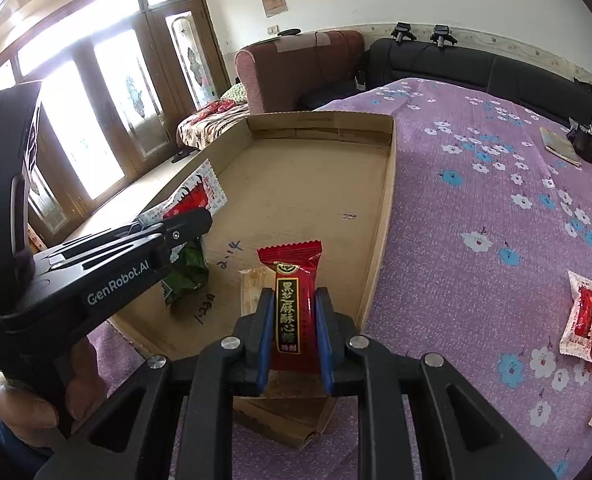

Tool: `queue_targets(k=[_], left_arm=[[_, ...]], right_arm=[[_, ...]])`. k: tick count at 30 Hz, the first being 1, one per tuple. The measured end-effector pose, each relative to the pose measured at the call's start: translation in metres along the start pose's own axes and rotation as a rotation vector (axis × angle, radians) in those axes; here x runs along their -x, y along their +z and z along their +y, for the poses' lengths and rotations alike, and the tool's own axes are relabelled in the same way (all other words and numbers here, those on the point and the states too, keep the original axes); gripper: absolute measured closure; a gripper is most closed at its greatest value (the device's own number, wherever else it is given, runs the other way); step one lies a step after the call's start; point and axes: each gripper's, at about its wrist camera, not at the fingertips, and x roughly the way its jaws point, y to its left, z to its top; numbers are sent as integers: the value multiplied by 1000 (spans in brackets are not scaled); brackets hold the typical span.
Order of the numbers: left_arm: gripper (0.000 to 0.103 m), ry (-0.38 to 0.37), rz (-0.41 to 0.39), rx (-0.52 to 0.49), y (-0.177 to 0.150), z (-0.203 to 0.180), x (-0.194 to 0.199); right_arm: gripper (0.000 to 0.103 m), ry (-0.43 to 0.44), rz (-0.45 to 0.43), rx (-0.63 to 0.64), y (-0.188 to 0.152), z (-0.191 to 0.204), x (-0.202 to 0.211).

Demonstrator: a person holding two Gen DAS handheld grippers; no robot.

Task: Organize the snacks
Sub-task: 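Open the left gripper dropping the white sachet while the right releases the red packet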

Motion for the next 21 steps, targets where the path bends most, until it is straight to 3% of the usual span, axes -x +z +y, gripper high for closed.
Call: queue_targets(k=[12, 15, 16, 19, 21], left_arm=[[91, 10, -2, -2, -1, 2, 2], [91, 13, -2, -2, -1, 2, 3], [90, 9, 0, -3, -1, 2, 3], [72, 5, 7, -5, 0, 1, 3], [69, 4, 1, -8, 0, 0, 5]], right_arm=[[84, -10, -31, 19, 2, 1, 9], [76, -19, -54, 13, 5, -1, 16], [74, -23, -60, 10, 5, 0, 20], [74, -30, -82, -12, 11, -6, 31], [73, -25, -89, -46, 16, -13, 40]])
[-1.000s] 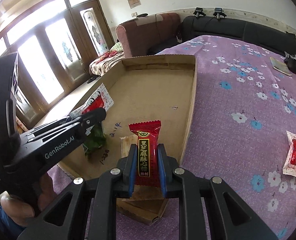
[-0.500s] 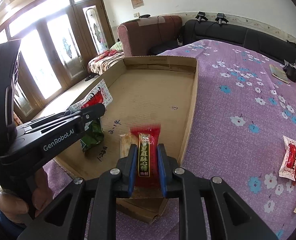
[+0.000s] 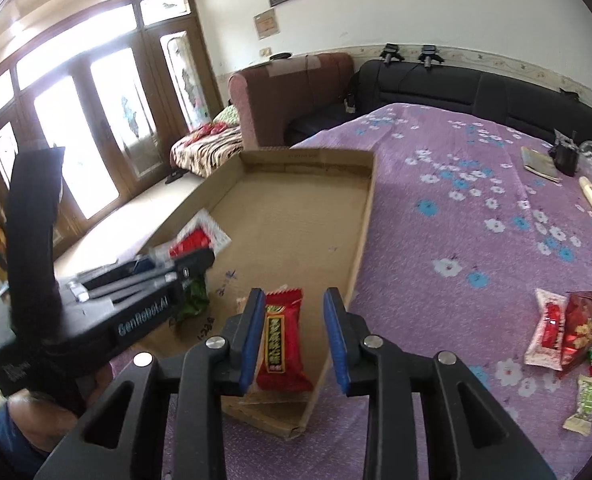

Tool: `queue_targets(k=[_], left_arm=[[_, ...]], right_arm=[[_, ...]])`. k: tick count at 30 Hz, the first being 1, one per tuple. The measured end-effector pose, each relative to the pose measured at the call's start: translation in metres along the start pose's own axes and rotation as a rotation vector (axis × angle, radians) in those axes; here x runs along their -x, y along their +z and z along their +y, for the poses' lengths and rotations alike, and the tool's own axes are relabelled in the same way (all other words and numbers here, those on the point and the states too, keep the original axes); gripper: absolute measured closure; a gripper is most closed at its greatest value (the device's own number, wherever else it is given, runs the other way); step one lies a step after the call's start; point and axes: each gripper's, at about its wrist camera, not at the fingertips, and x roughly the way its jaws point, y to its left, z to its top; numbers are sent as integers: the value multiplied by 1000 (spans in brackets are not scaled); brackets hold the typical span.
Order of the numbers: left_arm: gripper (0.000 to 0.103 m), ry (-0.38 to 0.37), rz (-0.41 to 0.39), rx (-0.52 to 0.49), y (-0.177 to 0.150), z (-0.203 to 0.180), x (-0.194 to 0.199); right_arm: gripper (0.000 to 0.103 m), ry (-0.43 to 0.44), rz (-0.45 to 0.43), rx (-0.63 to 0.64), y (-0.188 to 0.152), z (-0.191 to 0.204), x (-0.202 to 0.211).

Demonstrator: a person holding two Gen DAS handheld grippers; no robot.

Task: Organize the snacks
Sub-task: 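Open the left gripper dropping the white sachet while the right releases the red packet, then move both grippers back to the snack pile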

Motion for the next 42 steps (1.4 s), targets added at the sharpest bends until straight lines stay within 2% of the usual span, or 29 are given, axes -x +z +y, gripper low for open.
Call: queue_targets(k=[3, 5, 7, 12, 15, 20, 24, 28, 31, 36, 38, 42], left_arm=[[67, -8, -7, -9, 2, -3, 5], [53, -16, -11, -16, 4, -6, 7], [45, -17, -21, -28, 5, -10, 11], [45, -28, -42, -62, 7, -23, 21], [45, -41, -45, -85, 7, -35, 25], [46, -97, -30, -139, 7, -68, 32], [46, -213, 43, -179, 10, -108, 30], [46, -359, 218, -202, 12, -162, 4], [46, -416, 354, -200, 9, -197, -23], [46, -357, 398, -244, 4, -239, -61], [46, -393, 427, -239, 2, -246, -71], [47, -366, 371, -288, -2, -265, -75]], right_arm=[[73, -2, -4, -27, 6, -11, 12], [73, -9, -11, -43, 9, -19, 21], [72, -21, -20, -60, 9, -33, 32], [66, -100, -28, -115, 4, -81, 57], [66, -157, -61, -211, -3, -128, 74], [66, -171, -117, -394, -16, -189, 90], [66, -190, -99, -480, -25, -216, 90], [66, -186, -113, -556, -31, -231, 96], [66, -186, -127, -577, -32, -236, 99], [66, -175, -124, -595, -33, -236, 98], [66, -172, -126, -595, -32, -235, 98], [66, -173, -123, -589, -32, -237, 98]])
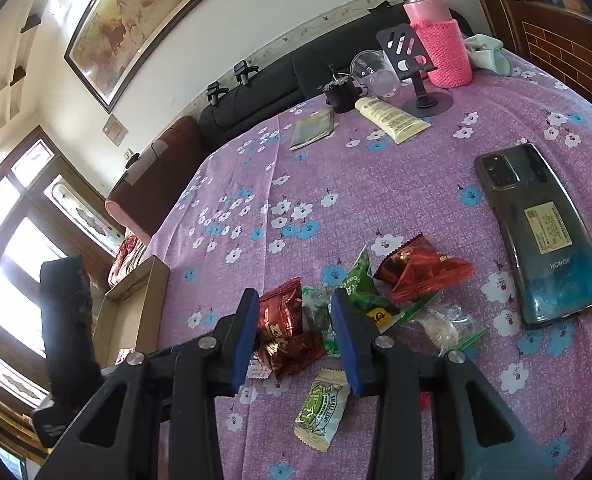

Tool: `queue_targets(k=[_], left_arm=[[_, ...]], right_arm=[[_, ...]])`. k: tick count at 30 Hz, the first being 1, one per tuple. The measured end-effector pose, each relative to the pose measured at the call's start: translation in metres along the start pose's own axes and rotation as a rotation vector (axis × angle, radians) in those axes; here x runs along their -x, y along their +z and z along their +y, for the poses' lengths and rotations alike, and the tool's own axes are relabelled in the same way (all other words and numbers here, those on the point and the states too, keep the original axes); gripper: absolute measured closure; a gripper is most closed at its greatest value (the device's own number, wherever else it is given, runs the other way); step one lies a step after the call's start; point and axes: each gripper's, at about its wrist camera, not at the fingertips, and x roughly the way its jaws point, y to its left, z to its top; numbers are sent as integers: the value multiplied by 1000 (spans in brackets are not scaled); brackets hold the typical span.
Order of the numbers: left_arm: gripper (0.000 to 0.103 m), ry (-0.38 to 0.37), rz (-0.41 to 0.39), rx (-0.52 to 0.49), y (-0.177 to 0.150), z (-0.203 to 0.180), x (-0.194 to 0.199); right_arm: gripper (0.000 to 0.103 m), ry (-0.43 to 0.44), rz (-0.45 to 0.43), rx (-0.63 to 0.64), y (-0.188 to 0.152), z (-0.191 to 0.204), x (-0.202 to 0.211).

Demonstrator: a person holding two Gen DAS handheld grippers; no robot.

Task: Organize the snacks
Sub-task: 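Move both grippers back to the snack pile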

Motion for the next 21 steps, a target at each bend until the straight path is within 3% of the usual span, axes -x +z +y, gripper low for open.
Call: queue_targets(k=[2, 3, 8, 14, 21], left_arm=[[72, 40, -11, -13, -2, 1, -8], [78, 66, -32, -28, -2, 3, -7], [81, 62, -27, -3, -8, 23, 1], [80, 103, -112, 13, -15, 39, 18], [80, 123, -203, 35, -9, 45, 36]], right_arm=[[66, -7, 7, 11, 0, 1, -3], [66, -7, 11, 15, -1, 1, -4], [66, -33, 23, 73, -5, 9, -13], [66, -79, 31, 190, -16, 25, -26], [66, -211, 87, 327, -24, 50, -43]])
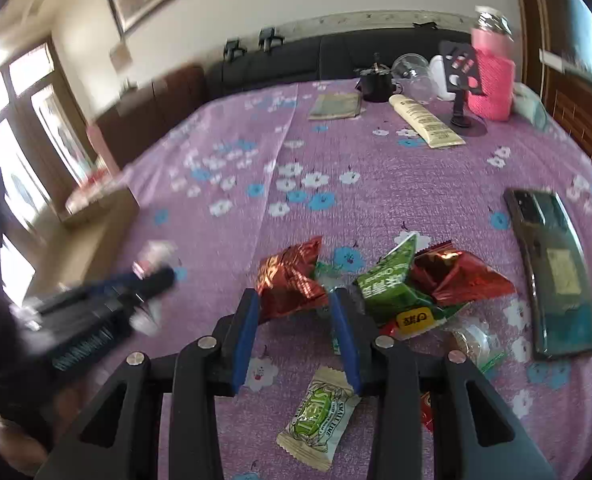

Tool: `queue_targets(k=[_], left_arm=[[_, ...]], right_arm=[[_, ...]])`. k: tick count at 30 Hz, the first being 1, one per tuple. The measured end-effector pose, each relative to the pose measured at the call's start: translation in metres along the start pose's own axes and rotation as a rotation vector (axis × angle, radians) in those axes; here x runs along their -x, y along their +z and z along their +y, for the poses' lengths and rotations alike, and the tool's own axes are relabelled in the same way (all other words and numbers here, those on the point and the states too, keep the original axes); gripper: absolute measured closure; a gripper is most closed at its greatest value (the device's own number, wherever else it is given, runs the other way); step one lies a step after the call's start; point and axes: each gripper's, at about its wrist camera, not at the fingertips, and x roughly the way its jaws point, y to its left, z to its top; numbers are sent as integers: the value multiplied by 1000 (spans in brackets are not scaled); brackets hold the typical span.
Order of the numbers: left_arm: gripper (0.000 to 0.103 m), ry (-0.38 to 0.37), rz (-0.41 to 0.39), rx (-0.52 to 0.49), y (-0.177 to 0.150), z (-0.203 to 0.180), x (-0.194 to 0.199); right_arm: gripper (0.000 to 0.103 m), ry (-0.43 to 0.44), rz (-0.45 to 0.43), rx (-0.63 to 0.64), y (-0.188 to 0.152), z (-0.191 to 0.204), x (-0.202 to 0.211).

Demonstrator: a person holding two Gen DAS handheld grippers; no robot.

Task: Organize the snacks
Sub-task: 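Move both grippers back to the snack pile, then grasp the white-red sachet with the left gripper while the right grasps the red chip bag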

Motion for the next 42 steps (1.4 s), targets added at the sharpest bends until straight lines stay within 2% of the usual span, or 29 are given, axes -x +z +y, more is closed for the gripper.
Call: queue_targets(k=[4, 9, 11, 14, 16, 19, 22, 24, 30, 34, 35, 37, 42], left_arm=[[80, 1, -38, 37, 3, 9, 10], [80, 13, -53, 79, 6, 18, 14], [80, 10, -51, 97, 7, 22, 14], [80, 11, -53, 113, 8, 26, 14], [80, 18, -59, 118, 9, 28, 15], [80, 26, -60, 127, 10, 31, 14], [80, 27, -54, 129, 9, 32, 12], [80, 25, -50, 122, 9, 31, 11], [80, 21, -45, 115, 8, 28, 10], [80, 15, -33, 114, 8, 27, 8], [80, 13, -31, 115, 7, 27, 7], [80, 3, -21, 119, 7, 26, 6], [80, -13, -12, 126, 4, 23, 6]], right_arm=[[66, -58, 50, 36, 14, 10, -11], [66, -111, 48, 77, 27, 18, -22], [66, -110, 32, 75, 32, 20, -15], [66, -106, -4, 140, 39, 30, -8], [65, -105, 15, 164, 42, 35, -14], [64, -46, 78, 195, 41, 39, -35], [61, -147, 61, 240, 36, 38, -47], [61, -116, 98, 206, 34, 30, -53], [61, -115, 88, 217, 36, 27, -49], [56, -93, 114, 222, 41, 26, -66], [57, -97, 119, 214, 40, 25, -70], [66, -74, 96, 173, 39, 22, -69], [68, -75, 59, 95, 31, 23, -44]])
